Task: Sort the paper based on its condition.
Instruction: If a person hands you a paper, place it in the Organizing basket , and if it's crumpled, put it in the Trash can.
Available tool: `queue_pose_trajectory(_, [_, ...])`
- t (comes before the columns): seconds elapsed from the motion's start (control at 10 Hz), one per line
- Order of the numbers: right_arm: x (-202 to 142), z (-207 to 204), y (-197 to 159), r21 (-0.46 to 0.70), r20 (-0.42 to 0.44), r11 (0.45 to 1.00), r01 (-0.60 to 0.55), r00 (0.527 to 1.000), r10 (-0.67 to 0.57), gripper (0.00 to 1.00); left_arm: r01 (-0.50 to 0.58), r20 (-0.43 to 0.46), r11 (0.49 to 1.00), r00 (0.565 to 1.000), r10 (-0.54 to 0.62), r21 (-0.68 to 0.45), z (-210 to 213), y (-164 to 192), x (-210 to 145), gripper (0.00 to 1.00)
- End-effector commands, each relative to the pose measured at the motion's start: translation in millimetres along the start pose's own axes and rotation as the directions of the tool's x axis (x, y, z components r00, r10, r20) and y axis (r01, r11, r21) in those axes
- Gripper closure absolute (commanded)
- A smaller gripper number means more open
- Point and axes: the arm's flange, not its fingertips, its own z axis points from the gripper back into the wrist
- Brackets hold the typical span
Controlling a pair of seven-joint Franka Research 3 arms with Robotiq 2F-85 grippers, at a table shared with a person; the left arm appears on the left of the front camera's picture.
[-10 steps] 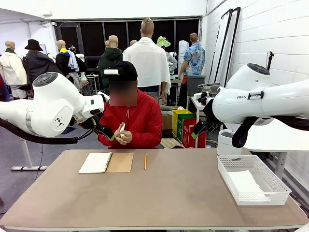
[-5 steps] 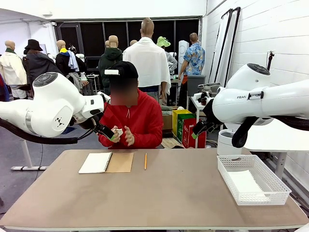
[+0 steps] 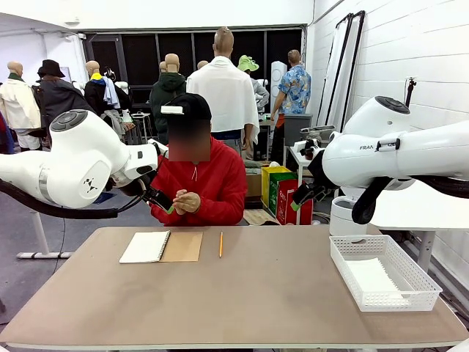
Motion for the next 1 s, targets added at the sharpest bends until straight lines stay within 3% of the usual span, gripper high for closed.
queue_pose_trajectory(0.0, [-0.5, -0.5, 0.2, 0.0, -0.001, 1.0, 0.002, 1.0, -0.002, 0.0, -0.002, 0.0, 1.0, 1.0, 0.002, -0.004, -0.3, 0.9, -1.2, 0.0])
queue_pose_trajectory(0.9, [-0.5, -0.5, 0.2, 0.0, -0.001, 1.0, 0.002, 1.0, -0.002, 0.0, -0.002, 0.0, 1.0, 1.0, 0.002, -0.004, -0.3, 0.9, -1.2, 0.0])
